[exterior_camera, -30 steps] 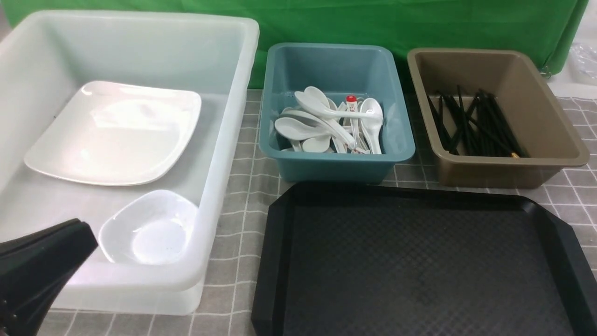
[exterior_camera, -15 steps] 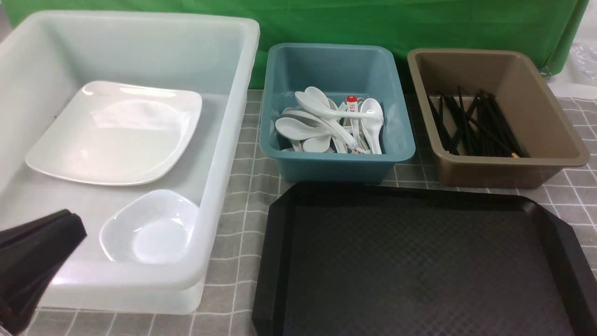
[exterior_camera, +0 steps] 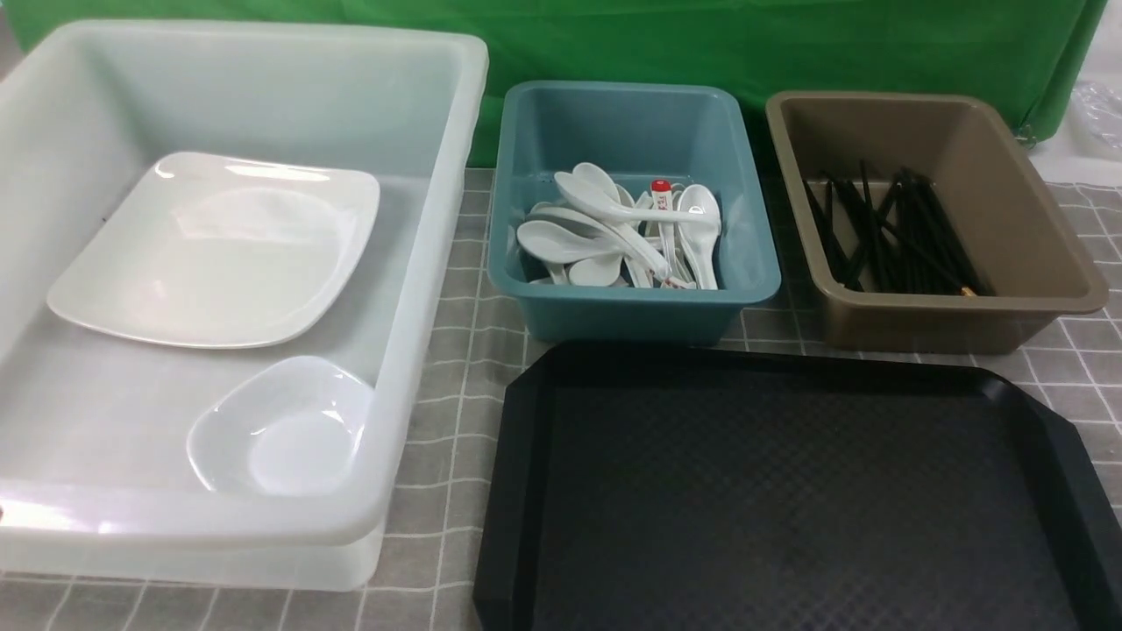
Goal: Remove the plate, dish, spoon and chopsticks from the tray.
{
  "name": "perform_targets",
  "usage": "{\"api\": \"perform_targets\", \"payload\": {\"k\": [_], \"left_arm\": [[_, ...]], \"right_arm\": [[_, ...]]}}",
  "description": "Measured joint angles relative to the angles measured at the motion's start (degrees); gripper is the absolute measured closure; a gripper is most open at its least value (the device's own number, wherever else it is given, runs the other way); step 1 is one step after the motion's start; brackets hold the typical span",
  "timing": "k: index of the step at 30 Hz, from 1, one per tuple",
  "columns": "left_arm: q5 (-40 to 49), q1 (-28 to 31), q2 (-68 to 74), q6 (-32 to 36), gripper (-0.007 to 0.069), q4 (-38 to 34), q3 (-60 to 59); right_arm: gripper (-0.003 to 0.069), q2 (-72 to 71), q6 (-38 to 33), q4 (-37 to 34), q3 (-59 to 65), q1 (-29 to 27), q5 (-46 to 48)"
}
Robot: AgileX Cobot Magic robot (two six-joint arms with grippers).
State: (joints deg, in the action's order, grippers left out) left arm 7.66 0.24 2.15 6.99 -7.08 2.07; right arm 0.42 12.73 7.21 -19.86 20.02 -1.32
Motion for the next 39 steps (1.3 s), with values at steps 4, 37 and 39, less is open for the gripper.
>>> {"api": "perform_targets", "payload": {"k": [4, 37, 39], "left_arm": [[1.68, 0.45, -1.99, -0.67, 0.0622, 1.95, -2.31], [5.12, 0.45, -2.23, -0.43, 0.0622, 2.64, -2.44], [5.12, 0.45, -2.23, -0.43, 0.0622, 2.64, -2.44]], "right_arm": [[0.0422, 0.00, 0.00, 0.00, 0.00, 0.00, 0.00], [0.0422, -0.42, -4.29, 0.17, 0.98, -0.82, 2.45], [0.0422, -0.46, -6.39, 0.17, 2.72, -2.86, 4.47]]}}
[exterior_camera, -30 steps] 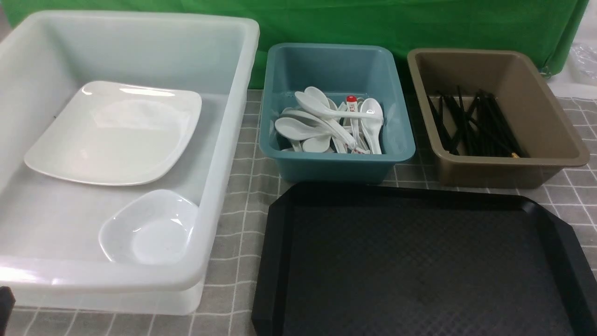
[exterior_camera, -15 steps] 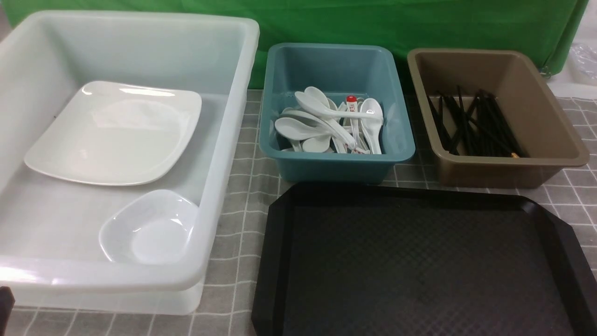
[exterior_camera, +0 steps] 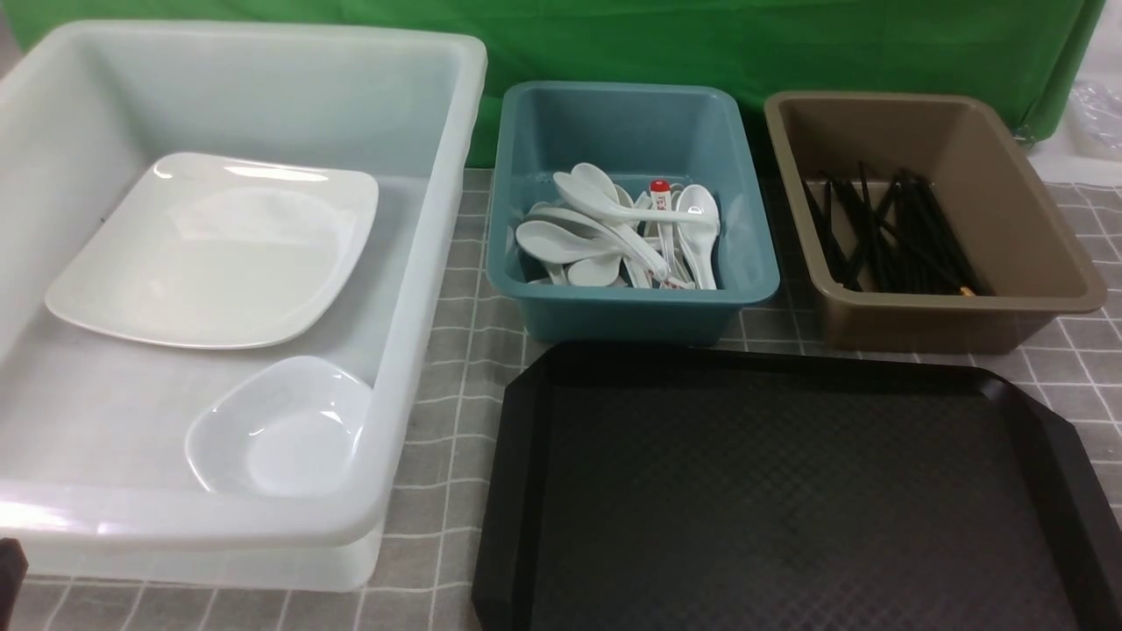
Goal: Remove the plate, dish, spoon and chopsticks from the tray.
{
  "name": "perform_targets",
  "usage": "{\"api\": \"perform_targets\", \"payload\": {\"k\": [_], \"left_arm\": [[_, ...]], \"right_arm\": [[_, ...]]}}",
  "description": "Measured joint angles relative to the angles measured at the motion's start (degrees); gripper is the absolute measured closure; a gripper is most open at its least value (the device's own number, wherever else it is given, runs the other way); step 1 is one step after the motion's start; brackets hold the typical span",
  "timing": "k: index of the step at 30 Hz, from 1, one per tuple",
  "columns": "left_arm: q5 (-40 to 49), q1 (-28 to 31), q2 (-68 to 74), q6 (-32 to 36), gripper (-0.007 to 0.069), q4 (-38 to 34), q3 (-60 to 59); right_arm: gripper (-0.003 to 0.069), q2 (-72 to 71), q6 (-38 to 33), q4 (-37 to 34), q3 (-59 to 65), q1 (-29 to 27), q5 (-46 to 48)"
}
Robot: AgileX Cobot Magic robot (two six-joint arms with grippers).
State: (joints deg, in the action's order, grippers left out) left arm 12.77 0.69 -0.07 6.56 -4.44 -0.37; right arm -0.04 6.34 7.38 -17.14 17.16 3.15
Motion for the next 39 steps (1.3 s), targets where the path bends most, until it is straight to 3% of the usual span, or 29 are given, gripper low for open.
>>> {"api": "perform_targets", "payload": {"k": [7, 12, 39], "left_arm": [[0.00, 0.00, 0.00, 0.00, 0.0622, 0.00, 0.00], [0.06, 0.00, 0.00, 0.00, 0.0622, 0.05, 0.00], [0.40, 0.00, 0.00, 0.00, 0.0622, 0.05, 0.00]], "right_arm": [[0.0422, 0.06, -4.41, 0.02, 14.16, -11.93, 2.03], [0.0422, 0.06, -5.06, 0.02, 17.66, -18.30, 11.25], [0.0421, 0.06, -5.74, 0.02, 17.66, -19.24, 11.99]]}}
